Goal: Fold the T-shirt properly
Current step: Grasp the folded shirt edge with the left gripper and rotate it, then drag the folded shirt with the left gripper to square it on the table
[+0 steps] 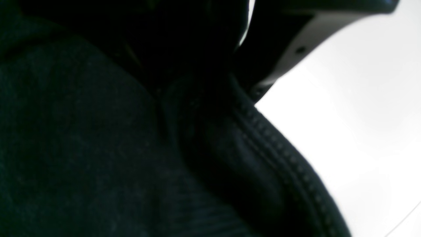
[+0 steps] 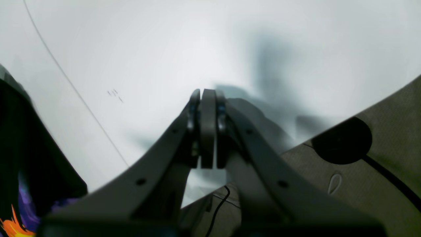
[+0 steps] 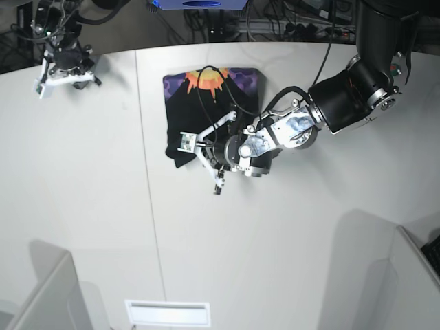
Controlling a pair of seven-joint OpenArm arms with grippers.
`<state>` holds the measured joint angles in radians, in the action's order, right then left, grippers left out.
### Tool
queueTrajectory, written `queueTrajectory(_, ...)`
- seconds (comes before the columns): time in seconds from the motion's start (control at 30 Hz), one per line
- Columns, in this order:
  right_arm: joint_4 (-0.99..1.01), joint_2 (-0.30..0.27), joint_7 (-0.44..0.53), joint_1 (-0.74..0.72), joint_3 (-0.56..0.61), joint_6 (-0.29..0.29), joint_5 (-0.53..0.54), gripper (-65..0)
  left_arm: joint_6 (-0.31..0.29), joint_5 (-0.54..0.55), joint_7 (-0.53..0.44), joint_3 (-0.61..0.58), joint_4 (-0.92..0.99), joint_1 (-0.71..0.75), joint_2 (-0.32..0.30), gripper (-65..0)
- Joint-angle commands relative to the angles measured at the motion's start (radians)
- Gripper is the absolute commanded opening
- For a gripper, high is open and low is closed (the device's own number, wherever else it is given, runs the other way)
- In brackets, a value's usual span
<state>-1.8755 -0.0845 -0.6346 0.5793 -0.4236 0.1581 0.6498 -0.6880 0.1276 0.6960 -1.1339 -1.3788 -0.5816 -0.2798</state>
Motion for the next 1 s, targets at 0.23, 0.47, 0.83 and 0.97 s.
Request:
queueTrajectory(0.23, -0.012, -0.008, 0.017, 0.001, -0.004, -0.004, 0.005, -65.0, -0.010, 0.002, 0.003, -0.001, -0.007, -0.010, 0.004, -65.0)
queueTrajectory(0.47, -0.012, -0.008, 0.017, 0.001, -0.004, -0.004, 0.005, -65.0, -0.010, 0.002, 0.004, -0.002, 0.002, -0.011, 0.021, -65.0)
queueTrajectory(0.83, -0.012, -0.008, 0.017, -0.002, -0.004, -0.004, 0.005, -65.0, -0.010, 0.002, 0.006, 0.008, -0.001, -0.036, 0.024, -55.1)
queueTrajectory(0.97, -0.012, -0.008, 0.017, -0.003, -0.004, -0.004, 0.005, -65.0, -0.010, 0.002, 0.007, 0.010, 0.000, -0.068, 0.027, -35.9)
